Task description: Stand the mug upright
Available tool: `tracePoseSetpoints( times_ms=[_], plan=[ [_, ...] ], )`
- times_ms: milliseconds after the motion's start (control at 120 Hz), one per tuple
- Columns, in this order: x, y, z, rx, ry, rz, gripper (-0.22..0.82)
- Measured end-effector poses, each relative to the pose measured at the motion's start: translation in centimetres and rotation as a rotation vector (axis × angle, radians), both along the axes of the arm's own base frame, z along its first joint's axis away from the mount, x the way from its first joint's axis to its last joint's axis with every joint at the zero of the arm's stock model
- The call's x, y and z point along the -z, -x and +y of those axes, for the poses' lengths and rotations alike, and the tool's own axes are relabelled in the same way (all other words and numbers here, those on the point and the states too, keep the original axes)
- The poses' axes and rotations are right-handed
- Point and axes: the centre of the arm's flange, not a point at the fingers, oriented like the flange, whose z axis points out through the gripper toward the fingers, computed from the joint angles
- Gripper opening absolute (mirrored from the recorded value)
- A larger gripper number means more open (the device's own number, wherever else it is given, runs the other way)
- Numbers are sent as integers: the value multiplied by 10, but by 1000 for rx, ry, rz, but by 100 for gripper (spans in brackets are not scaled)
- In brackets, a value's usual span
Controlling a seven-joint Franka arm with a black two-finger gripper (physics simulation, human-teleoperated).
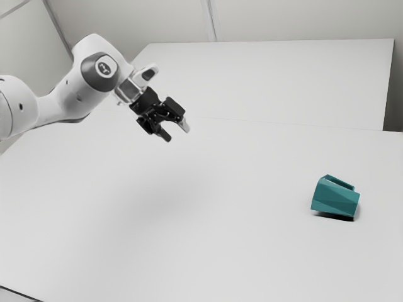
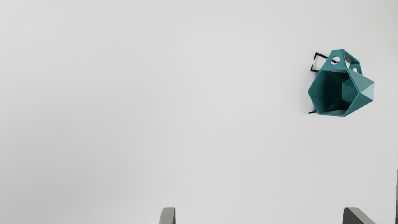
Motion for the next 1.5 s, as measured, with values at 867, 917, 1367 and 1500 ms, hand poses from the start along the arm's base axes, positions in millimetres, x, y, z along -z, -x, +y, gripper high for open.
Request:
tracePoseSetpoints(
  times_ms=[867,917,1367,1500],
  plan=[
    [120,1,-131,205,310,-83,59],
    [122,2,-138,210,316,-80,59],
    [160,-3,-186,202,433,-72,59],
    [170,-2,-207,223,466,-87,59]
  ],
)
